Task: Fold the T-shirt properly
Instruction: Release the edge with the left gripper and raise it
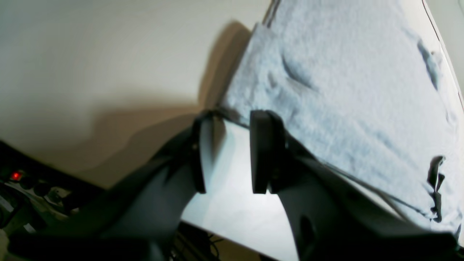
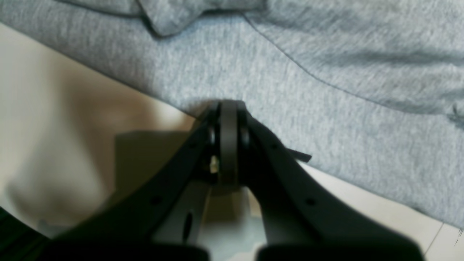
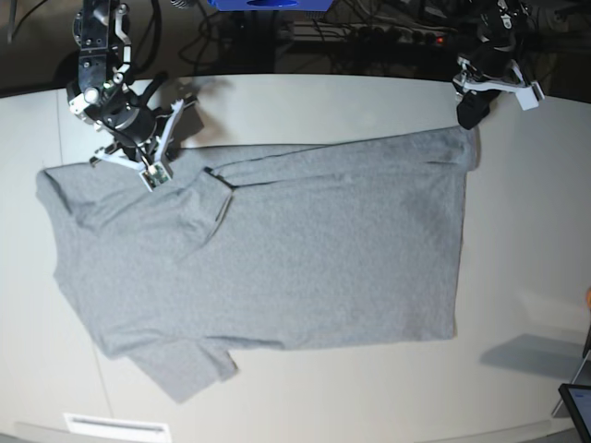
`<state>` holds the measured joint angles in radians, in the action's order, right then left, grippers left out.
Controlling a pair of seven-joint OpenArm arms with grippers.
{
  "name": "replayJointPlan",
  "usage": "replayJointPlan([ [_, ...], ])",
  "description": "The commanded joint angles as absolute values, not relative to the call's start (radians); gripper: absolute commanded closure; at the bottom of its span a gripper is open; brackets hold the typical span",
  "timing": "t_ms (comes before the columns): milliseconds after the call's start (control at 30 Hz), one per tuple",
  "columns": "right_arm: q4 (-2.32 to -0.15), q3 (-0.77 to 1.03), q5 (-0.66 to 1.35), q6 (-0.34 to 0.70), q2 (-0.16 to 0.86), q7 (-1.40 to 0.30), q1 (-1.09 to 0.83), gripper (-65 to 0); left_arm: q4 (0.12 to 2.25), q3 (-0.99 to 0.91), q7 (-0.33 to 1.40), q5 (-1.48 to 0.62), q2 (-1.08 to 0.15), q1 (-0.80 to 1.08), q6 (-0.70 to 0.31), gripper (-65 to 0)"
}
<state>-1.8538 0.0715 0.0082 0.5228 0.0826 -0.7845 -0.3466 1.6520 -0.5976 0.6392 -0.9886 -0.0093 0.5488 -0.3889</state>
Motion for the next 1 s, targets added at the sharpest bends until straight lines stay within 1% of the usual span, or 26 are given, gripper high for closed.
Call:
replayJointPlan([
  [0, -1.867, 0.074, 0.013, 0.522, 0.088, -0.782, -0.344, -0.9, 1.664, -0.61, 0.633, -0.993, -0.019, 0.556, -0.378, -16.6],
  [133, -1.867, 0.074, 0.013, 0.522, 0.088, -0.782, -0.344, -0.9, 1.664, -0.651, 0.633, -0.993, -0.019, 0.555, -0.375, -16.6],
  [533, -1.865, 0.074, 0.013, 0.522, 0.088, -0.782, -0.343, -0.9, 1.662, -0.647, 0.634, -0.993, -0.021, 0.527, -0.375, -17.0],
  [733, -1.865, 0.074, 0.013, 0.522, 0.088, -0.782, -0.343, -0.9, 1.664, -0.645, 0.634, -0.993, -0.022, 0.526, -0.375, -26.4],
  [800, -1.865, 0.074, 0.013, 0.522, 0.088, -0.782, -0.343, -0.9, 1.664, -0.645, 0.634, -0.993, -0.022, 0.526, -0.375, -27.2],
  [967, -1.865, 0.074, 0.013, 0.522, 0.088, -0.782, -0.343, -0.9, 1.662, -0.644, 0.647, -0.993, -0.022, 0.507, -0.375, -26.7],
])
